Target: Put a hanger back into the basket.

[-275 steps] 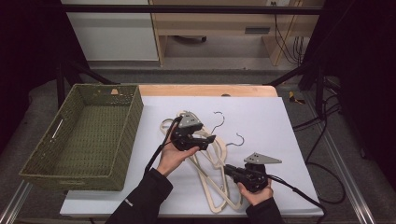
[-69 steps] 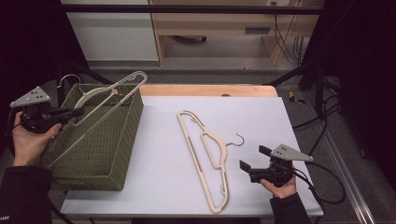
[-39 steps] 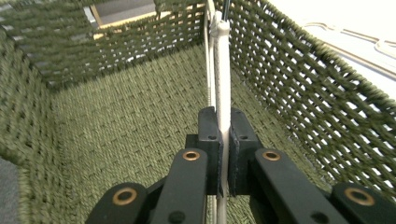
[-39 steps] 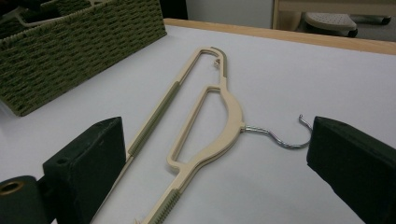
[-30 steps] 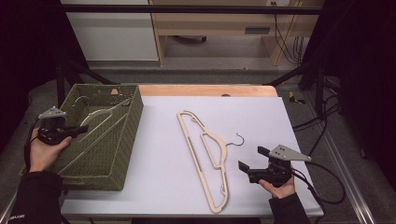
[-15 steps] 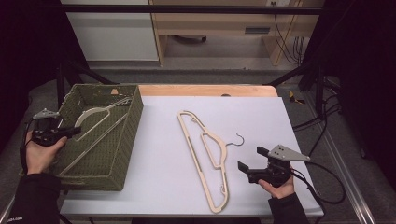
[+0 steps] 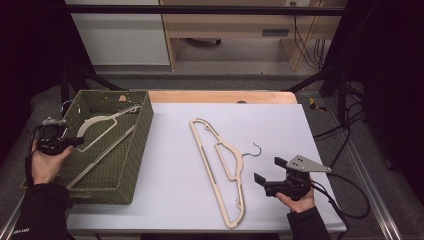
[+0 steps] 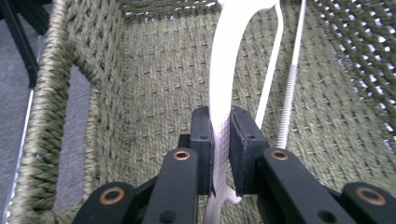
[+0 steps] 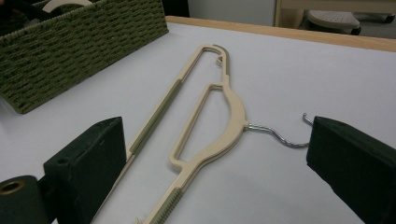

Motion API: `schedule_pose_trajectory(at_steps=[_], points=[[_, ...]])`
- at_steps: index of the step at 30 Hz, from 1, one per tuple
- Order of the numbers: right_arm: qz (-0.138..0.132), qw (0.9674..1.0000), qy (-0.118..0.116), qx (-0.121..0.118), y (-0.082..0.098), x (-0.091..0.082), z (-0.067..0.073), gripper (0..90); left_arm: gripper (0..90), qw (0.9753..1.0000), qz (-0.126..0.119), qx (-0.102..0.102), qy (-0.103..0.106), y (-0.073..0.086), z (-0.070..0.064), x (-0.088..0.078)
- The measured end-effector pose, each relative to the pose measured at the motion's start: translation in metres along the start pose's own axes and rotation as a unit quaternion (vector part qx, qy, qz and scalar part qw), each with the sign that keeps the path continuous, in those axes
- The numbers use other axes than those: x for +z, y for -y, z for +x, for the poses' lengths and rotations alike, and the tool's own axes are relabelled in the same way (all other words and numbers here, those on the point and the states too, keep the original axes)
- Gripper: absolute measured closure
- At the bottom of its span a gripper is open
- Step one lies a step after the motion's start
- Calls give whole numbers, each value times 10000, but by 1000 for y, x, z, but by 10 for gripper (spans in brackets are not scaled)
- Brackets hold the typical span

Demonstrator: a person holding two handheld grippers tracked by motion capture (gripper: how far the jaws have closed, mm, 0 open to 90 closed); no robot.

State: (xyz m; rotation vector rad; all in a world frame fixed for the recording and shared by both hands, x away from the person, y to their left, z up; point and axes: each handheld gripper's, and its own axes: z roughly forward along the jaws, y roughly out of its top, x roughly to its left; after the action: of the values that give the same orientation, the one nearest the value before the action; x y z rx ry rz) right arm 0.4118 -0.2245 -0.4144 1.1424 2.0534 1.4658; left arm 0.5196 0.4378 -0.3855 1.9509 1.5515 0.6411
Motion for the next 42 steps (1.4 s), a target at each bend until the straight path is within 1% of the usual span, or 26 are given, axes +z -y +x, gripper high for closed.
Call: schedule_pose_trajectory(at_steps=[3, 5, 6, 7, 10, 12, 13, 15, 17, 19, 21, 22, 24, 26, 27, 28, 30, 32, 34, 35, 36, 37, 38, 39, 40, 42], points=[[-3, 10000, -2, -1, 0, 0, 0, 52, 797, 9999, 77, -123, -43, 0, 1, 2], [-3, 10000, -17, -28, 0, -1, 0, 53, 794, 9998, 113, -164, -64, 1, 2, 2], [-8, 10000, -21, -17, 0, -1, 0, 54, 792, 9998, 134, -141, -88, 1, 2, 2], [-21, 10000, -20, 24, 0, -1, 0, 54, 790, 9997, 154, -159, -83, 2, 3, 2], [-29, 10000, -26, 18, 0, 0, 0, 54, 773, 9995, 144, -265, -32, 4, 4, 1], [-29, 10000, -27, 25, 0, -1, 0, 55, 747, 9995, 120, -283, -26, 5, 5, -1], [-30, 10000, -25, 27, 0, -1, 1, 55, 736, 9994, 46, -337, -14, 5, 5, -2], [-40, 10000, -27, 5, -1, -1, 0, 55, 717, 9994, -16, -329, 62, 6, 5, -7], [-54, 10000, -20, 31, -1, -2, 0, 55, 695, 9994, -137, -291, 83, 5, 4, -13], [-77, 10000, -4, 55, -1, -2, 1, 55, 661, 9992, -296, -255, 36, 4, 2, -20], [-78, 9999, -14, 64, -1, -3, 1, 55, 625, 9985, -474, -235, 121, 4, -1, -27], [-80, 9999, -13, 65, -2, -3, 1, 55, 611, 9982, -539, -214, 129, 3, -2, -30], [-78, 10000, -11, 47, -2, -3, 0, 55, 586, 9971, -714, -155, 213, 1, -9, -37], [-85, 10000, -3, 44, -2, -3, 0, 55, 549, 9945, -973, -67, 368, 0, -18, -46], [-83, 10000, -1, 46, -2, -4, 0, 56, 519, 9937, -1038, -5, 423, -1, -22, -49], [-94, 9999, 14, 61, -2, -3, 1, 55, 492, 9915, -1192, 18, 522, -2, -30, -52], [-97, 9999, 6, 40, -2, -4, 1, 55, 431, 9889, -1358, 156, 583, -3, -41, -57], [-123, 9999, -2, 62, -2, -4, 2, 53, 378, 9838, -1600, 289, 751, -4, -56, -64], [-131, 9999, -5, 30, -3, -4, 2, 53, 327, 9792, -1768, 375, 926, -5, -70, -70], [-144, 9999, 9, 48, -3, -4, 3, 53, 309, 9759, -1873, 400, 1047, -5, -77, -72], [-155, 9998, 10, 84, -4, -4, 3, 54, 290, 9737, -1931, 419, 1130, -5, -82, -74], [-149, 9998, 9, 94, -4, -4, 3, 55, 239, 9699, -2021, 442, 1286, -5, -91, -76], [-149, 9998, 9, 94, -4, -4, 3, 55, 239, 9675, -2079, 480, 1359, -5, -98, -77], [-140, 9998, 33, 134, -4, -4, 3, 57, 207, 9656, -2114, 524, 1419, -5, -104, -78], [-140, 9998, 33, 134, -4, -4, 3, 57, 207, 9627, -2175, 574, 1504, -5, -112, -79], [-107, 9998, 20, 148, -3, -3, 3, 63, 157, 9582, -2234, 739, 1625, -5, -127, -81]])
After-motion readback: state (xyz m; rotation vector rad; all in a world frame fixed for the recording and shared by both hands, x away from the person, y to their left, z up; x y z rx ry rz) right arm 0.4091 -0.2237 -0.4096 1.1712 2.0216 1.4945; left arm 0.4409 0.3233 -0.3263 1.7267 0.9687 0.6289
